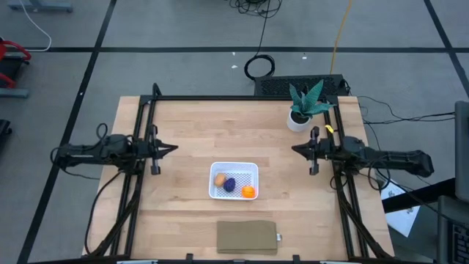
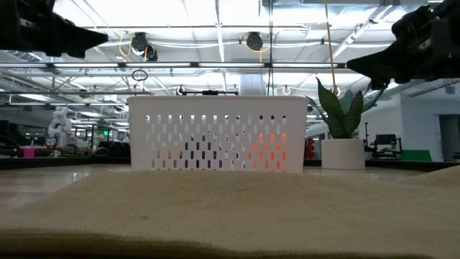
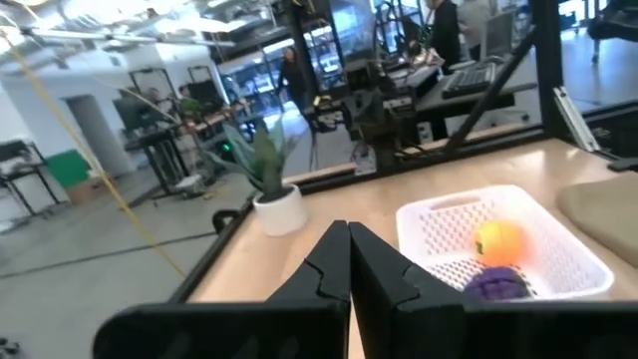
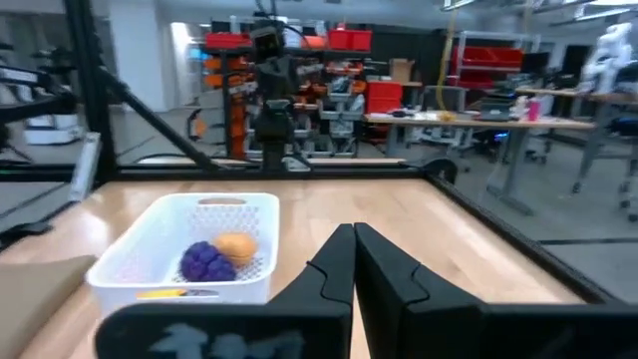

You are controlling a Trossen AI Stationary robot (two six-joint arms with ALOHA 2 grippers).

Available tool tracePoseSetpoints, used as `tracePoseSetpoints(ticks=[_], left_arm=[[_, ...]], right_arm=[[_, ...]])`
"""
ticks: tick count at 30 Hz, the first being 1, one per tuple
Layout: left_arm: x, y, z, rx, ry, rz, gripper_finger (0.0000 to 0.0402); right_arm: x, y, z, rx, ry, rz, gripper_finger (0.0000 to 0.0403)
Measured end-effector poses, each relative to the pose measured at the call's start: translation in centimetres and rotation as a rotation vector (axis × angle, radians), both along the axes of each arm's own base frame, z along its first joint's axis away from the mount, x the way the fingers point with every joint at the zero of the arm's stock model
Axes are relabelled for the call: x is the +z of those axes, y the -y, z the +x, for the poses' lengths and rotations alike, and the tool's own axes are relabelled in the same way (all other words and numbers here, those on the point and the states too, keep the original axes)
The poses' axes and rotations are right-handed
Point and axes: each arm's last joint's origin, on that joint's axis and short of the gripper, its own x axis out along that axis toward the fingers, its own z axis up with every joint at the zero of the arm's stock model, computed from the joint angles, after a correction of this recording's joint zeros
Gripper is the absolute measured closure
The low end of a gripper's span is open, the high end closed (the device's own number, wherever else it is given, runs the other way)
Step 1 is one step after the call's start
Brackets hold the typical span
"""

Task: Pick and placing Produce into tupperware
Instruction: Return to Home Position

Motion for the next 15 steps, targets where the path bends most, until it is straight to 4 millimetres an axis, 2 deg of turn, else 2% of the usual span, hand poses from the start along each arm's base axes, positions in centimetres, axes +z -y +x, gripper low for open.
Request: tracePoseSetpoints(ticks=[15], left_arm=[[-3.0,-0.8,0.7,0.057,-0.123,-0.059,0.0401]], right_arm=[[0.0,0.6,0.0,-0.003,0.008,0.029,0.0403]])
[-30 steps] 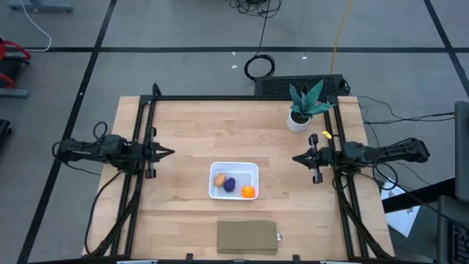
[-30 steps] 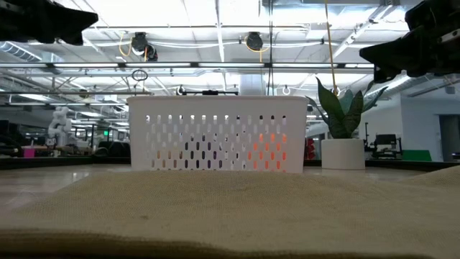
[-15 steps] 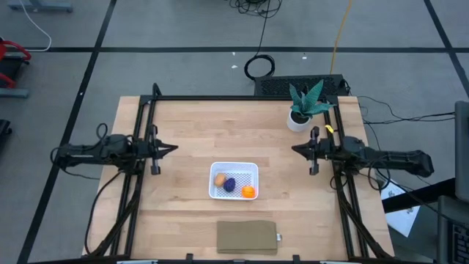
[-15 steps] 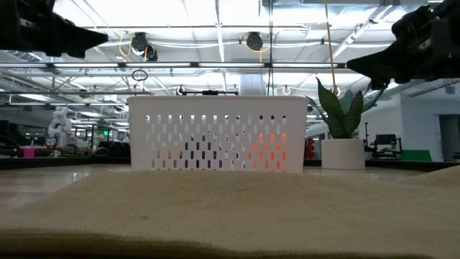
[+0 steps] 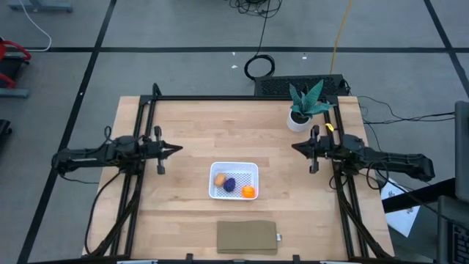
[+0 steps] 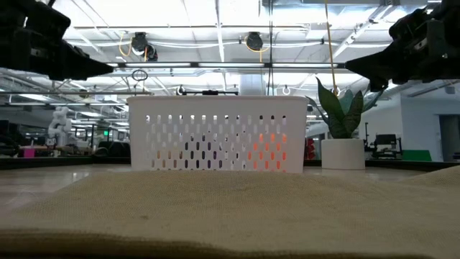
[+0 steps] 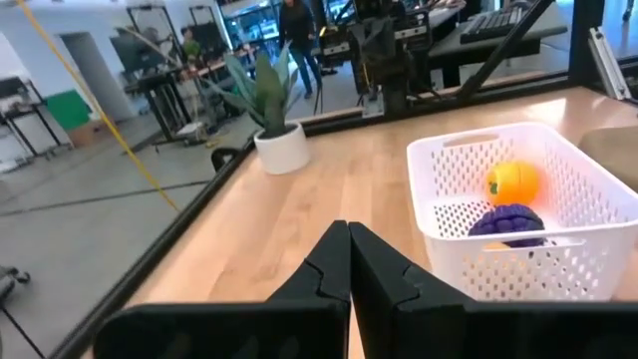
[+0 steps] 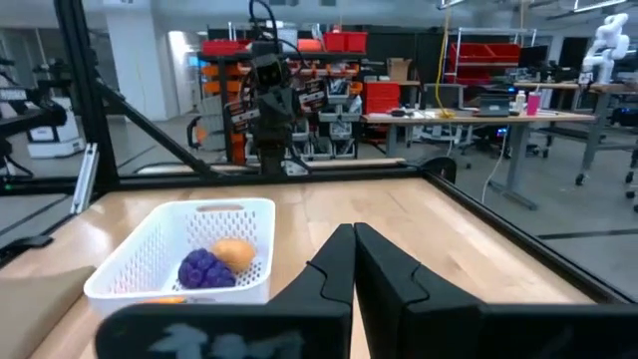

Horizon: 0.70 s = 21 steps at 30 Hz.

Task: Pick and placing Produce into tupperware
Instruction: Return to Home Position

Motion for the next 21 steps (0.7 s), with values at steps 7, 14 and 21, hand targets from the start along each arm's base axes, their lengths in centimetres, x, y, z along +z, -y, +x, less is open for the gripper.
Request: tracePoseSetpoints(ticks=[7,14,21], left_arm=[[-0.94,0.15,0.2,-0.054,-0.026,-0.023,0.0401],[-1.09,0.36,0.26,-0.126,-0.024,-0.03,0.0401],[-1.02,0.76,0.26,-0.247,-0.017,-0.019,0.0401]], right_arm=[[-0.47,-0.07,0.02,0.024,-0.048,0.001,0.0403],[-0.81,-0.3,0.03,0.092,-0.084,-0.015,0.0403],[-0.82,-0.44,0.03,0.136,-0.084,-0.045,0.0403]])
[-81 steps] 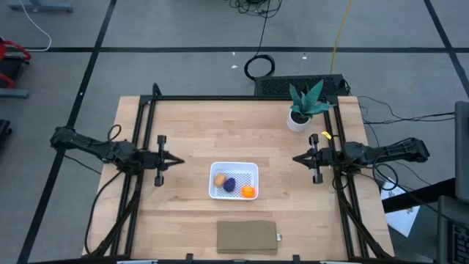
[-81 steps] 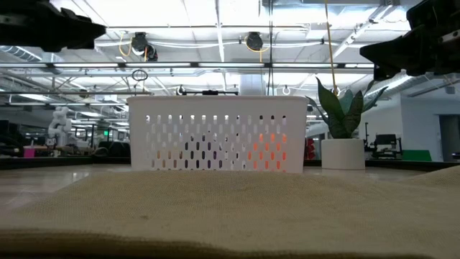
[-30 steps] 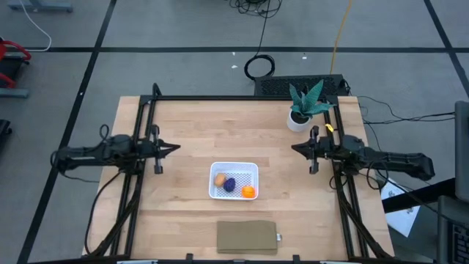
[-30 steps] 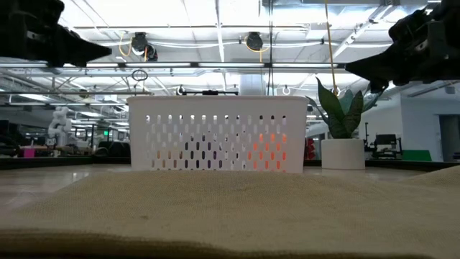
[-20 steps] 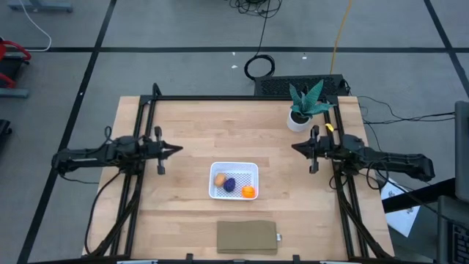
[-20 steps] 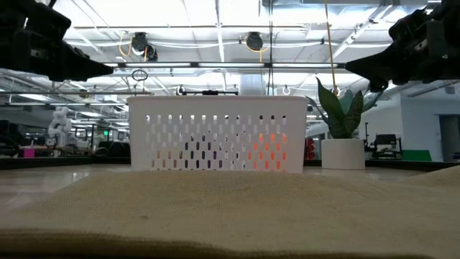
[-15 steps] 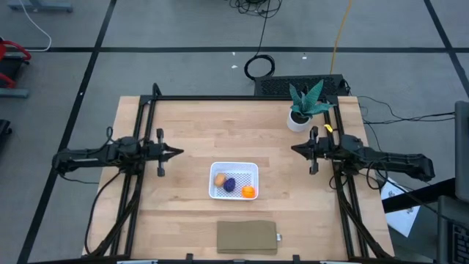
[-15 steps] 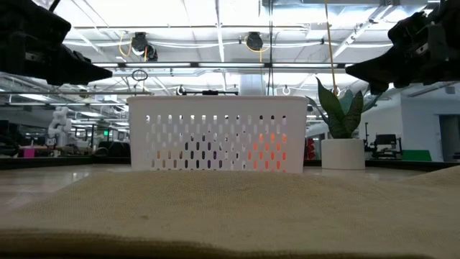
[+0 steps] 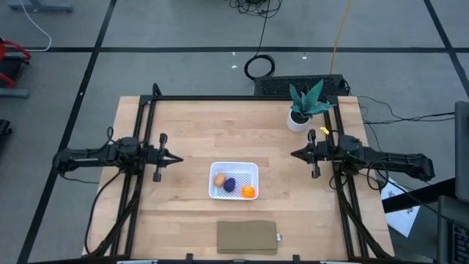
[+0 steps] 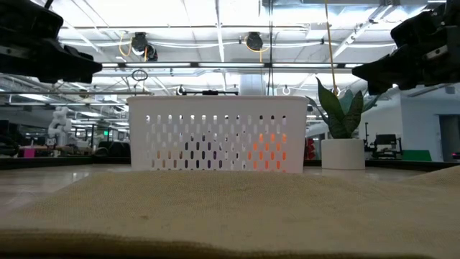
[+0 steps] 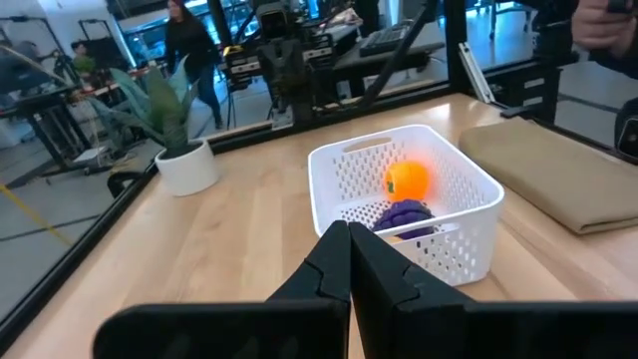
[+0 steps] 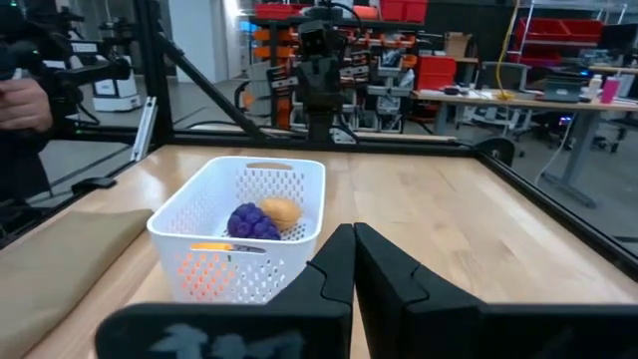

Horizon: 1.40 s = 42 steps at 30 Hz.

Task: Pick and placing Produce into tupperware
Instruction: Return to Home Position

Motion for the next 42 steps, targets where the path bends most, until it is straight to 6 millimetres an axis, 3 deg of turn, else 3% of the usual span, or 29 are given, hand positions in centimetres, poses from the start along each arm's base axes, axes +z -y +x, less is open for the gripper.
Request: tracePoseSetpoints(ticks=[25,42], left_arm=[[0.25,0.05,0.03,0.011,0.019,-0.078,0.0383],[0.19,0.04,0.03,0.014,0.013,-0.084,0.0397]], right_arm=[[0.22,-0.14,0.0,0.051,0.023,-0.003,0.0403],[0.81,-0.14,-0.02,0.05,0.081,0.028,0.0403]])
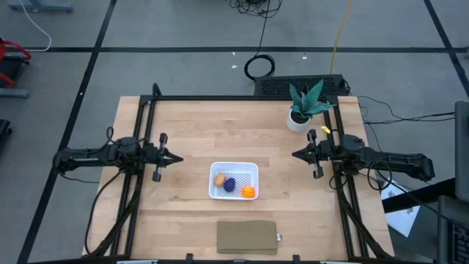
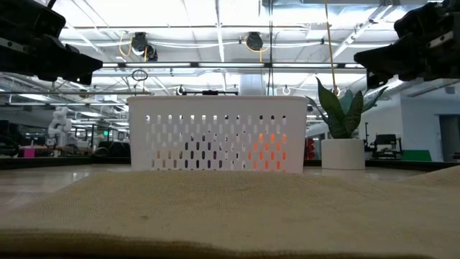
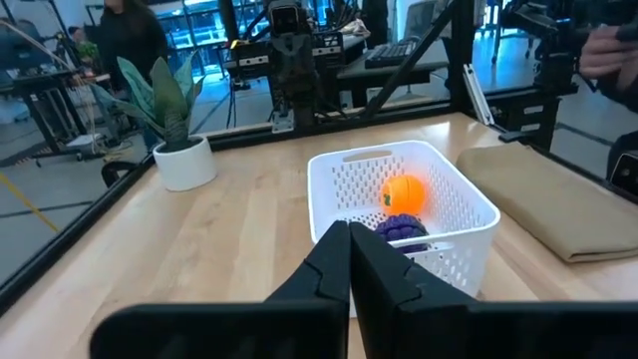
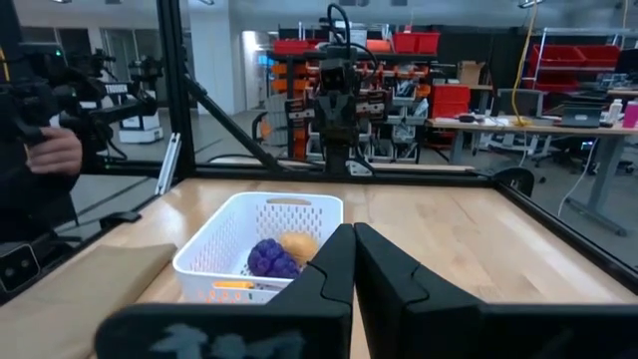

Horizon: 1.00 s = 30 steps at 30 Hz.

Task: Pick and placing Produce into tupperware
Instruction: Return to Home Position

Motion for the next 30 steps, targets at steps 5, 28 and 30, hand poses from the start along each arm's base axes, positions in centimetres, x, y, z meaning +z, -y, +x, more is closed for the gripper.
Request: tracePoseSetpoints(ticks=[5,28,30], left_arm=[[0.0,0.0,0.0,0.003,-0.003,-0.036,0.0398],[0.0,0.0,0.0,0.003,-0.003,-0.031,0.0394],[0.0,0.0,0.0,0.003,-0.003,-0.031,0.0387]], right_arm=[[-0.05,0.0,0.0,0.0,-0.006,0.004,0.0403],[-0.05,0.0,0.0,0.0,-0.005,0.003,0.0403],[-0.05,0.0,0.0,0.0,-0.005,0.003,0.0403]])
